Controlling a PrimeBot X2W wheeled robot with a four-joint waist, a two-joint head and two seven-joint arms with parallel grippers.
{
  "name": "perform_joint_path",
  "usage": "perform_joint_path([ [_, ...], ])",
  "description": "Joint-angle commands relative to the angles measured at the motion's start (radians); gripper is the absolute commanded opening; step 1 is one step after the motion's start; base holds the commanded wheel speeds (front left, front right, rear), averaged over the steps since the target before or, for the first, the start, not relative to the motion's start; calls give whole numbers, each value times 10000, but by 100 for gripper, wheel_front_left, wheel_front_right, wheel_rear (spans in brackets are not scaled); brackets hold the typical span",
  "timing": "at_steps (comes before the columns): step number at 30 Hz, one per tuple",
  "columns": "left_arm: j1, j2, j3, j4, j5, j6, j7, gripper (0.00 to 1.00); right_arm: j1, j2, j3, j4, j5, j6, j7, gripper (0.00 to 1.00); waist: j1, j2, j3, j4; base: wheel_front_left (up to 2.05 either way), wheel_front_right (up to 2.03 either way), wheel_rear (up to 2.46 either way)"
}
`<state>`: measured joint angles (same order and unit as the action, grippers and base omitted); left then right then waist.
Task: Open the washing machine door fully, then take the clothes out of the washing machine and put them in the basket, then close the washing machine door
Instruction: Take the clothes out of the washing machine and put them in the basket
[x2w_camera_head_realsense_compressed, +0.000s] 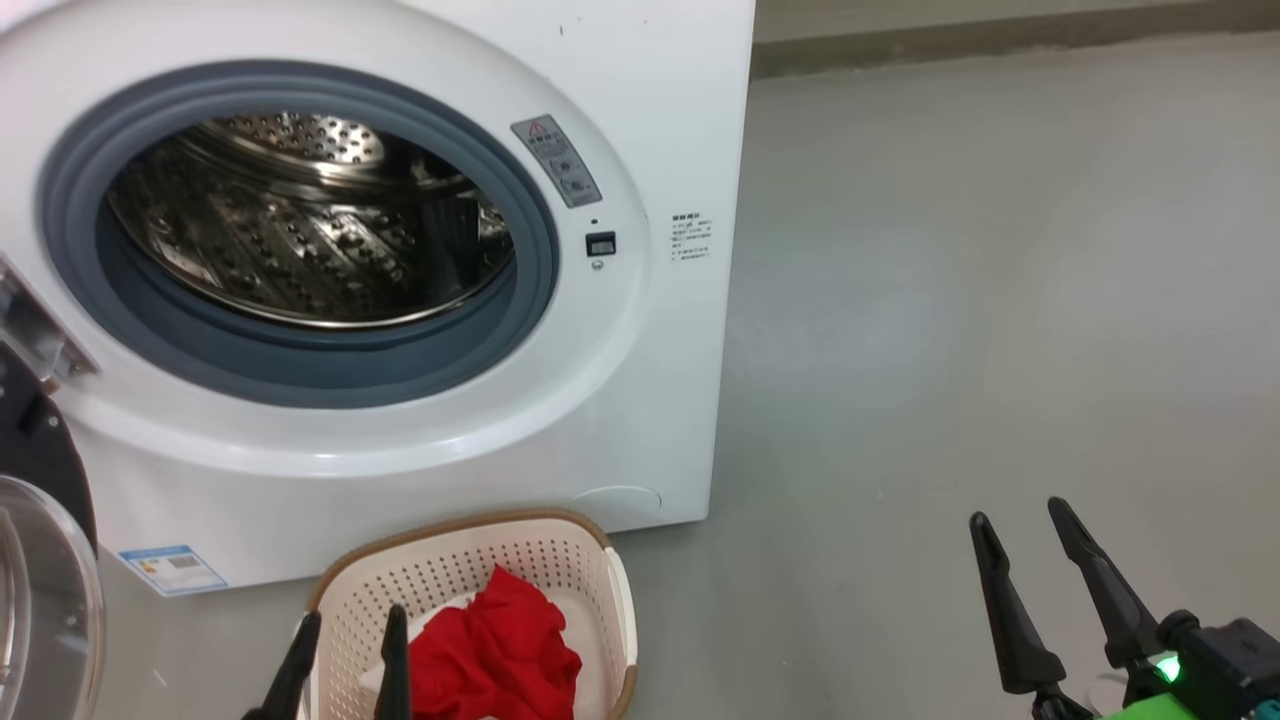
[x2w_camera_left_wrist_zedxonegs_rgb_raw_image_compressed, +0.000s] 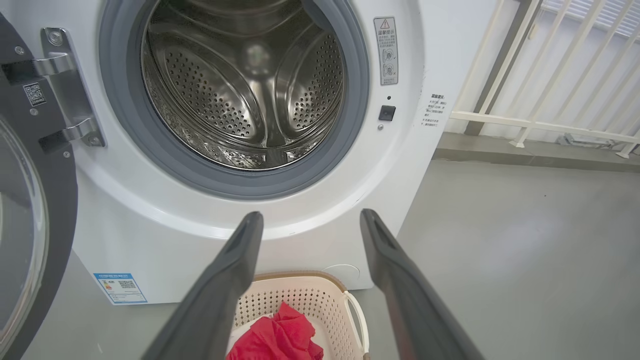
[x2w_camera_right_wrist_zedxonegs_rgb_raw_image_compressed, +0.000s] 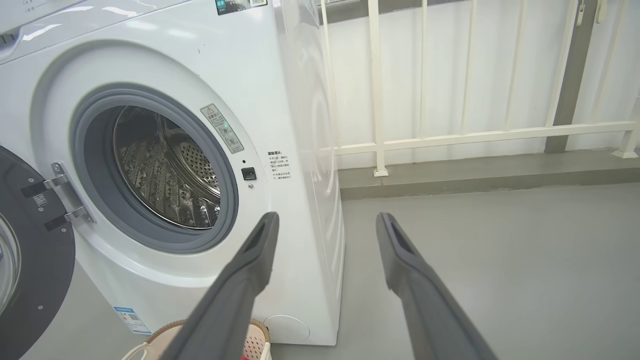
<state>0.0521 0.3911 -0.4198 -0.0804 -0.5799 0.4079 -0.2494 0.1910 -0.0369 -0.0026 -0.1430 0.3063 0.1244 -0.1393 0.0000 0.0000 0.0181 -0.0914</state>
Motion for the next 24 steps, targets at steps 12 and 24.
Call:
perform_joint_path([
  [12, 280, 325, 519, -445, 199, 300, -110, 100, 237, -133, -13, -604, -182, 63, 14, 100, 0, 0, -216, 28, 0, 0, 0],
  [24, 223, 322, 467, -386, 281, 275, -113, 100, 260, -133, -6, -629, -166, 63, 23, 100, 0, 0, -167, 63, 0, 0, 0],
])
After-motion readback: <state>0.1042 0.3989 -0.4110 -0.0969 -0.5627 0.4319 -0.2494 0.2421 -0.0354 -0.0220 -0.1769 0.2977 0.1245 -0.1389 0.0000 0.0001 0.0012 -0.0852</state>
